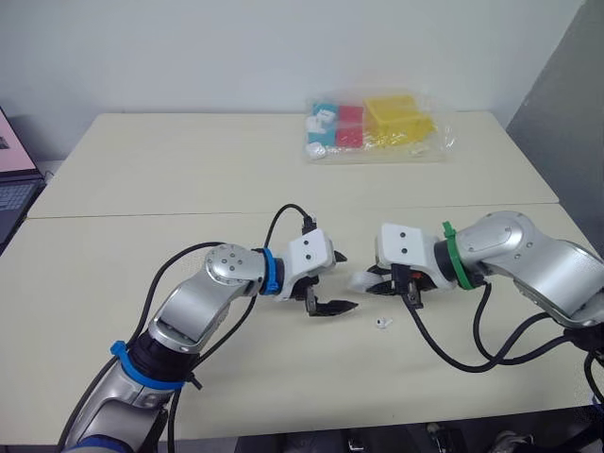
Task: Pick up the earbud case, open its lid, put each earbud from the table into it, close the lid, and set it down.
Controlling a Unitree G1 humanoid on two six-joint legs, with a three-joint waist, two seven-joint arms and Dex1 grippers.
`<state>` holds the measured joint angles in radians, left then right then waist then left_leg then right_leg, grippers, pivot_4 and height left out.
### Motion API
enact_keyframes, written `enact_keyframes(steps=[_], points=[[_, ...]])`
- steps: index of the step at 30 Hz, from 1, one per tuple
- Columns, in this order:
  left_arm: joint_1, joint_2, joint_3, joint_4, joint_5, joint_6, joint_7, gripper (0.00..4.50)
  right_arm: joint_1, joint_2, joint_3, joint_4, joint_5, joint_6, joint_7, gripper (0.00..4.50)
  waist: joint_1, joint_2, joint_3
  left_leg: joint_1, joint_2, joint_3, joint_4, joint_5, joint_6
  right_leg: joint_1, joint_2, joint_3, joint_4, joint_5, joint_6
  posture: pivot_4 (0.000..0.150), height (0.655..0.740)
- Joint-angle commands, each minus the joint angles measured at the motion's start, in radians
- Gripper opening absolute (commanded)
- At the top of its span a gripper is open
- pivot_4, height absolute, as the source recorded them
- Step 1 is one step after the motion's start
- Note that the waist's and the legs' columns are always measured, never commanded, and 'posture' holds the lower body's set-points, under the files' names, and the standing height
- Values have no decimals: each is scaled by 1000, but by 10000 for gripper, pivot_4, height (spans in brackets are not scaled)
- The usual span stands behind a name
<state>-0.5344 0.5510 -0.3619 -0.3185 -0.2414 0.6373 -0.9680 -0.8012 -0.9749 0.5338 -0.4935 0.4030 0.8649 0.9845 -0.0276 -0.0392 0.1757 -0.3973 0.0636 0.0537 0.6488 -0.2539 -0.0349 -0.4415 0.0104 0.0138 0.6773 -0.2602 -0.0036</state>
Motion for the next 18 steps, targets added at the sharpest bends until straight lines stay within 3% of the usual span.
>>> enact_keyframes(steps=[1, 7, 18], points=[[-20, -12, -3, -8, 4, -29, -1, 45000, -2, 8, -37, -12, -30, -14, 28, 7526, 0, 0, 0, 0, 0, 0, 0, 0, 0, 0, 0, 0, 0, 0, 0, 1500, 7400], [-22, -31, 9, 10, -19, -35, -10, 45000, 4, 23, -48, -12, -56, -14, 48, 7526, 0, 0, 0, 0, 0, 0, 2, 0, 0, 0, 0, 0, 2, 0, 0, 1500, 7400], [-28, -48, 6, 11, -30, -36, -8, 9777, 11, 48, -65, -22, -79, 4, 68, 7526, 0, 0, 0, -2, 0, -1, 10, 0, 0, 1, 0, -1, 4, 0, 0, 1500, 7400]])
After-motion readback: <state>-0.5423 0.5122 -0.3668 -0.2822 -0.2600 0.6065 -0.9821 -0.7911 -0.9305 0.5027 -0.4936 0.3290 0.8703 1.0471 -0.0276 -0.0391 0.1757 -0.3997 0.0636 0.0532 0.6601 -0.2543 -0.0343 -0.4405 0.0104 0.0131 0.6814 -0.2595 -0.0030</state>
